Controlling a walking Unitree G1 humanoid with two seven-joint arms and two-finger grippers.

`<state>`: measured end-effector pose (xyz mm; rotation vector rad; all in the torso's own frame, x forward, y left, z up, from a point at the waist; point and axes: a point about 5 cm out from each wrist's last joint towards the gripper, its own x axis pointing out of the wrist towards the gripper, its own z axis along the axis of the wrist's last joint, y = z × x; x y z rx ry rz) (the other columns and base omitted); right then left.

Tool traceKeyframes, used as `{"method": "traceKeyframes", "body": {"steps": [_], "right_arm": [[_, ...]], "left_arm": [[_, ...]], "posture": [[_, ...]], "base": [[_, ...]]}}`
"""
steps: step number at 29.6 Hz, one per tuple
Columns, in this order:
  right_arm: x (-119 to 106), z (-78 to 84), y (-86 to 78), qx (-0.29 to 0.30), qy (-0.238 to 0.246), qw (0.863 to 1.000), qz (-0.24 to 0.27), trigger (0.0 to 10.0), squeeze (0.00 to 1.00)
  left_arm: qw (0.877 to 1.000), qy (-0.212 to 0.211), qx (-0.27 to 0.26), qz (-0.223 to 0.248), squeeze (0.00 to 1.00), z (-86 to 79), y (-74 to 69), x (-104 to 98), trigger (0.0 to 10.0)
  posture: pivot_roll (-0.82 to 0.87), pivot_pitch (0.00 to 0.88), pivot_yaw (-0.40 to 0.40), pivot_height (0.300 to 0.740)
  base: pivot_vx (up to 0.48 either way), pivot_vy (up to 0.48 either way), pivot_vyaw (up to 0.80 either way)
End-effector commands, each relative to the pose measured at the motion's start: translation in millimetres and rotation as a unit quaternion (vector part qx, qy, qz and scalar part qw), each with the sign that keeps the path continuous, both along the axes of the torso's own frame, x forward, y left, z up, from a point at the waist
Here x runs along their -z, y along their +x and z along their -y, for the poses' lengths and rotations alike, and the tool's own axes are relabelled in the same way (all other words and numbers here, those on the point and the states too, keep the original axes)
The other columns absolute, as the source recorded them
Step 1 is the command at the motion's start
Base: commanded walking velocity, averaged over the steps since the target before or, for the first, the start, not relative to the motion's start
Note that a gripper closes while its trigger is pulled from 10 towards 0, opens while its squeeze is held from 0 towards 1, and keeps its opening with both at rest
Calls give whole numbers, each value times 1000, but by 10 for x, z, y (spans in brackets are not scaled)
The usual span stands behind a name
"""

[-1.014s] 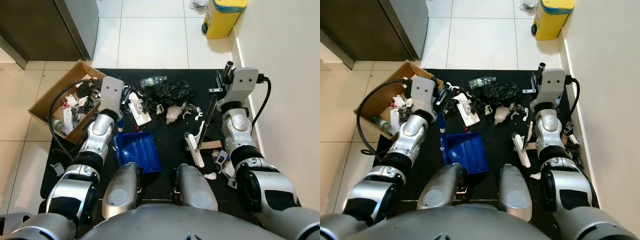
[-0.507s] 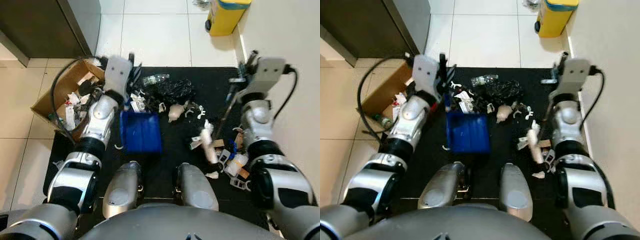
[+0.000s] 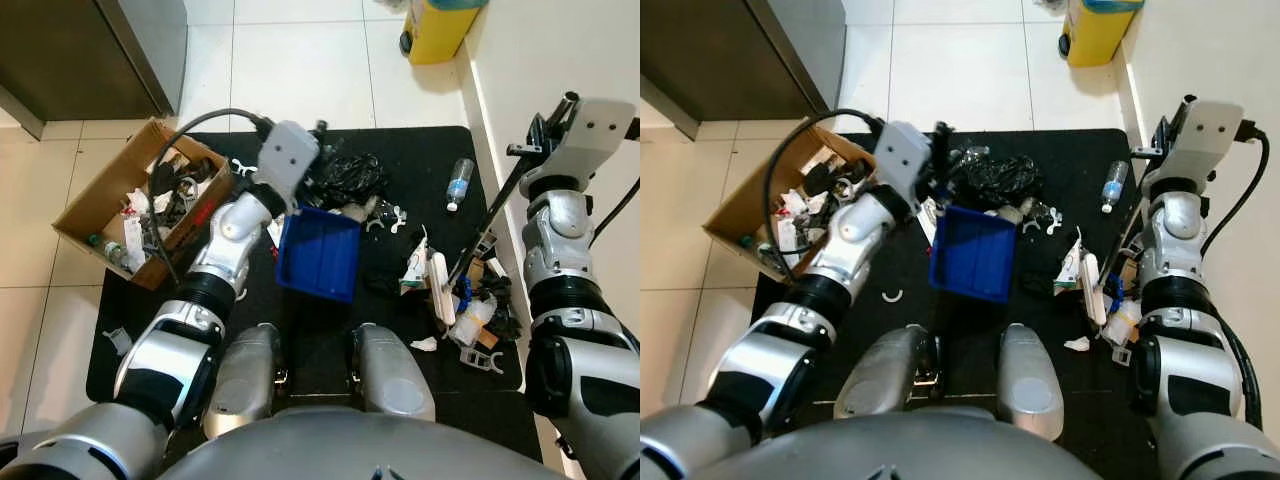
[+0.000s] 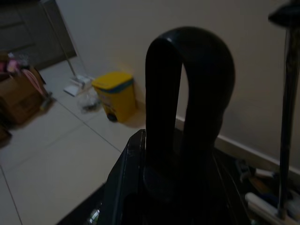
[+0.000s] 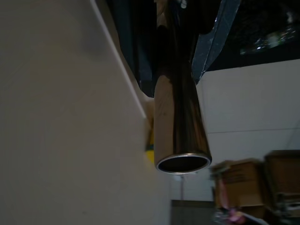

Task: Sweep floor

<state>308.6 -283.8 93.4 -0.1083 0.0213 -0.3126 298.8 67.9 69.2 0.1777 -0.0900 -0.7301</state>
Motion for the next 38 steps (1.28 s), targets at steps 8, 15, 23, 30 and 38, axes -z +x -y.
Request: {"method": "traceKeyframes", "body": {"steps": [8, 15, 23, 30, 38], "right_arm": [[-337, 241, -38, 32, -19, 998, 51, 10000, 0], [-376, 366, -145, 57, -45, 996, 42, 10000, 0], [-440, 591, -326, 83, -104, 991, 35, 10000, 0], [-550, 658, -429, 94, -133, 985, 48, 10000, 0], [-690, 834, -596, 146, -177, 970, 75, 10000, 0]], "left_arm": [[999, -2, 5, -37, 0, -45, -31, 118, 10000], [999, -9, 19, -45, 0, 37, -23, 123, 10000], [999, -23, 28, -40, 0, 197, 129, -43, 10000], [998, -31, 33, -32, 0, 263, 213, -155, 10000], [998, -22, 44, -45, 0, 386, 228, -152, 10000]], "posture": [[-67, 86, 14, 740], [-95, 115, 11, 740], [-148, 158, 35, 740], [-156, 167, 52, 740], [-170, 185, 61, 740]], "base": [[0, 0, 0], [0, 0, 0], [0, 0, 0], [0, 0, 0], [0, 0, 0]]}}
